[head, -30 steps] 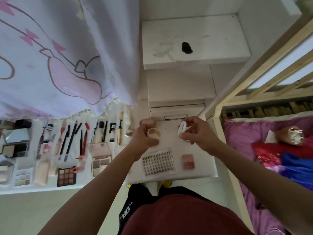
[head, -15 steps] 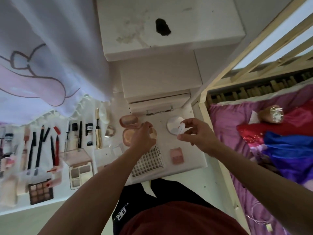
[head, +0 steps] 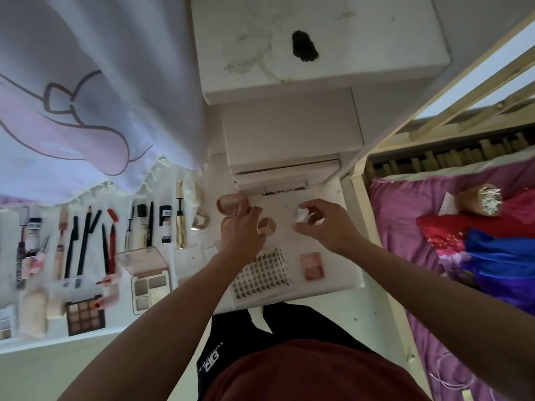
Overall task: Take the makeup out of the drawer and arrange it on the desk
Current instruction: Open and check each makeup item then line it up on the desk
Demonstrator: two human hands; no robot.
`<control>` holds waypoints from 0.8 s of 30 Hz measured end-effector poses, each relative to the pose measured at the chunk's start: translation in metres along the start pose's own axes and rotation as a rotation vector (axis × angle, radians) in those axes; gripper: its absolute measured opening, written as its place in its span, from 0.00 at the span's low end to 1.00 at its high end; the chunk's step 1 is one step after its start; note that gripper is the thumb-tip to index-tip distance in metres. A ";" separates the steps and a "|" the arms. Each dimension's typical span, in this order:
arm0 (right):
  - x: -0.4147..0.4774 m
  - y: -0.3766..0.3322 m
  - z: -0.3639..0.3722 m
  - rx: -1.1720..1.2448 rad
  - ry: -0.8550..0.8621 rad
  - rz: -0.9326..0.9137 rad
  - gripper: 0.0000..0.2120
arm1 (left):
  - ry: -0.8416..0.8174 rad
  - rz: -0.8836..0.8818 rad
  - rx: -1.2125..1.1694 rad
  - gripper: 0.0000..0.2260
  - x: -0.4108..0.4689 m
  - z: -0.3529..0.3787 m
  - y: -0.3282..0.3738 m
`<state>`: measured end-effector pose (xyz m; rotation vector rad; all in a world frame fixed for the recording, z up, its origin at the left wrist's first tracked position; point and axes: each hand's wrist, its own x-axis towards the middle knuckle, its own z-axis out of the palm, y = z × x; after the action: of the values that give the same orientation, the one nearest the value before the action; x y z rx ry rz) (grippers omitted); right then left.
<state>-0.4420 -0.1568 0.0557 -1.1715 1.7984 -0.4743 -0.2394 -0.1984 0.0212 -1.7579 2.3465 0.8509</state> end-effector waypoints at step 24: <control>0.058 -0.043 0.100 -0.267 0.147 0.280 0.27 | 0.155 -0.314 -0.273 0.17 -0.105 -0.035 -0.060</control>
<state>-0.3433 -0.2121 0.0072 -1.0585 2.1647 -0.1625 -0.1413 -0.1361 0.0690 -2.2989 2.0298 1.0531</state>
